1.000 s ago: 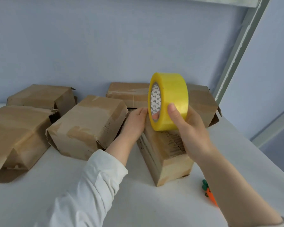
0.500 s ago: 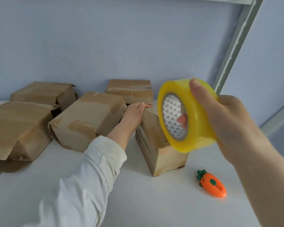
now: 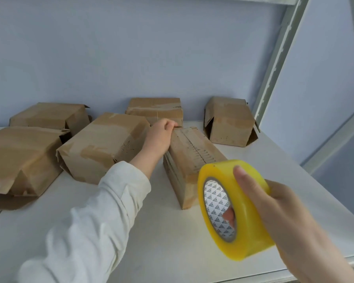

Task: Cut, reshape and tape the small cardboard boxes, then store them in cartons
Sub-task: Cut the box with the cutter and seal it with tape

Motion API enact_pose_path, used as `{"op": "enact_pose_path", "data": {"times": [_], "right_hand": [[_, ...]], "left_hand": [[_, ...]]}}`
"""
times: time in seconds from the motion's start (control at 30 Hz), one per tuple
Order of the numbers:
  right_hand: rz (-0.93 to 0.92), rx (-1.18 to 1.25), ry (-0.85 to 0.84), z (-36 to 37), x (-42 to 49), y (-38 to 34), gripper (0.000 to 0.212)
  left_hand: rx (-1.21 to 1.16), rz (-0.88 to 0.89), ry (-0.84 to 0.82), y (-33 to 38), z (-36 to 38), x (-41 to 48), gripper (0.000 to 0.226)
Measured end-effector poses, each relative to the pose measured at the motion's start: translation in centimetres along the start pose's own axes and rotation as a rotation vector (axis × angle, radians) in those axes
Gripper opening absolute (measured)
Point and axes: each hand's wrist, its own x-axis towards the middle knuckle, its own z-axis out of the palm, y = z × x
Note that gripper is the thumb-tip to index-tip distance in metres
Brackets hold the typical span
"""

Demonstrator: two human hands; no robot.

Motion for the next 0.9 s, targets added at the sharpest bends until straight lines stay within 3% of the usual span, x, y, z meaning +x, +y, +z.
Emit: {"op": "enact_pose_path", "data": {"times": [0.07,0.2,0.27,0.37,0.53,0.67,0.9], "right_hand": [[0.069,0.046,0.011,0.1,-0.2,0.1,0.066],[0.025,0.157,-0.028,1.8,0.4,0.1,0.047],[-0.002,0.212,-0.054,3.1,1.1,0.1,0.045],[-0.010,0.276,-0.098,4.3,2.4,0.7,0.058],[-0.022,0.250,-0.062,5.4,3.3,1.5,0.033],[0.076,0.180,-0.095,4.9,3.3,1.3,0.043],[0.142,0.182,-0.167,4.6,3.7,0.2,0.047]], "left_hand": [[0.076,0.144,0.066,0.6,-0.6,-1.2,0.030],[0.236,0.226,-0.308,1.8,0.1,-4.4,0.058],[0.270,0.201,-0.367,1.8,-0.1,-4.1,0.064],[0.275,0.149,-0.375,1.6,-0.6,-2.3,0.065],[0.283,0.132,-0.379,1.5,-0.6,-1.0,0.062],[0.252,0.131,-0.350,1.1,-0.5,-0.8,0.058],[0.127,0.204,-0.169,-0.1,0.8,-0.8,0.045]]}}
